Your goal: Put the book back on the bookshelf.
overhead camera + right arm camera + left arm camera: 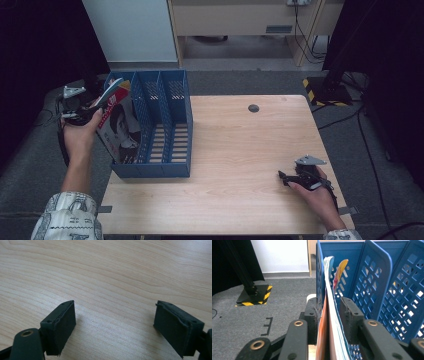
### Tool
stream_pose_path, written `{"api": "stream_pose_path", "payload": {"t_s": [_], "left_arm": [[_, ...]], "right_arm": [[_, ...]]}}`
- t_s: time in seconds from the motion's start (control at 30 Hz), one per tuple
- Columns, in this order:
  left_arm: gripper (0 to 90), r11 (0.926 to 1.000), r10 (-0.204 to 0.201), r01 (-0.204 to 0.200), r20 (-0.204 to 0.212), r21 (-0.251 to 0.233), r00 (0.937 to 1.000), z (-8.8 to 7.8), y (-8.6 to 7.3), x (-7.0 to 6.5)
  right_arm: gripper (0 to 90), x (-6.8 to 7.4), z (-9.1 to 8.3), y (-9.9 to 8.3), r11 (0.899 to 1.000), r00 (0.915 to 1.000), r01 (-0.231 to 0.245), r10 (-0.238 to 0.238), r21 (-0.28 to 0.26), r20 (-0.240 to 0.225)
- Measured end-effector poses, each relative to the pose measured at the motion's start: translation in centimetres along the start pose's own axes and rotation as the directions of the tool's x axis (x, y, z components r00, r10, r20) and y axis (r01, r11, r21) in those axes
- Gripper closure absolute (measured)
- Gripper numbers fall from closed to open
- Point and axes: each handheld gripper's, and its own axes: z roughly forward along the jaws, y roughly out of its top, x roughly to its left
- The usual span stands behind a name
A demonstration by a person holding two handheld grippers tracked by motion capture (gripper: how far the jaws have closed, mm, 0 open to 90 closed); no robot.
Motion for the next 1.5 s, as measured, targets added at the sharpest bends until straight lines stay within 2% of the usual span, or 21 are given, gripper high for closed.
{"api": "stream_pose_path", "payload": {"t_s": [0.03, 0.1, 0.23, 0.33, 0.4, 0.6, 0.77, 1.1, 1.5], "left_arm": [[71.5, 0.9998, -0.018, 0.018, 0.011, -0.003, 0.9998, 0.1, 0.0, 0.1], [72.6, 0.9996, -0.028, 0.028, 0.018, -0.004, 0.9994, 0.2, 0.0, 0.1], [74.4, 0.9995, -0.030, 0.030, 0.021, 0.007, 0.9993, 0.3, 0.0, 0.1], [82.8, 0.9992, -0.023, 0.022, 0.021, 0.033, 0.9995, 0.5, -0.1, 0.1], [85.1, 0.9992, -0.028, 0.027, 0.018, 0.030, 0.9995, 0.4, -0.2, 0.1], [86.1, 0.9995, -0.025, 0.024, 0.024, 0.023, 0.9994, 0.2, -0.2, 0.1], [86.3, 0.9986, -0.053, 0.053, 0.032, -0.006, 0.9981, -0.2, -0.2, 0.2], [86.5, 0.9956, -0.076, 0.079, 0.052, -0.052, 0.9958, -0.7, 0.1, 0.2], [86.5, 0.9934, -0.067, 0.071, 0.051, -0.089, 0.9965, -0.8, 0.3, -0.2]], "right_arm": [[17.8, 0.0, 0.0, 0.0, 1.000, 1.0000, 0.000, 0.000, 0.000, 0.000], [17.7, 0.0, 0.0, 0.0, 1.000, 1.0000, -0.001, 0.001, 0.000, 0.000], [17.7, 0.0, 0.0, 0.0, 1.000, 1.0000, 0.000, 0.000, 0.000, 0.000], [17.7, 0.0, 0.0, 0.0, 1.000, 1.0000, 0.000, 0.000, 0.000, -0.001], [17.7, 0.0, 0.0, 0.0, 1.000, 1.0000, 0.000, 0.000, 0.000, -0.001], [17.7, 0.0, 0.0, 0.0, 1.000, 1.0000, 0.001, -0.001, 0.000, -0.001], [17.7, 0.0, 0.0, 0.0, 1.000, 1.0000, 0.000, 0.000, 0.000, -0.001], [17.7, 0.0, 0.0, 0.0, 1.000, 1.0000, 0.000, 0.000, 0.000, -0.001], [17.7, 0.0, 0.0, 0.0, 1.000, 1.0000, 0.001, -0.001, 0.000, -0.001]]}}
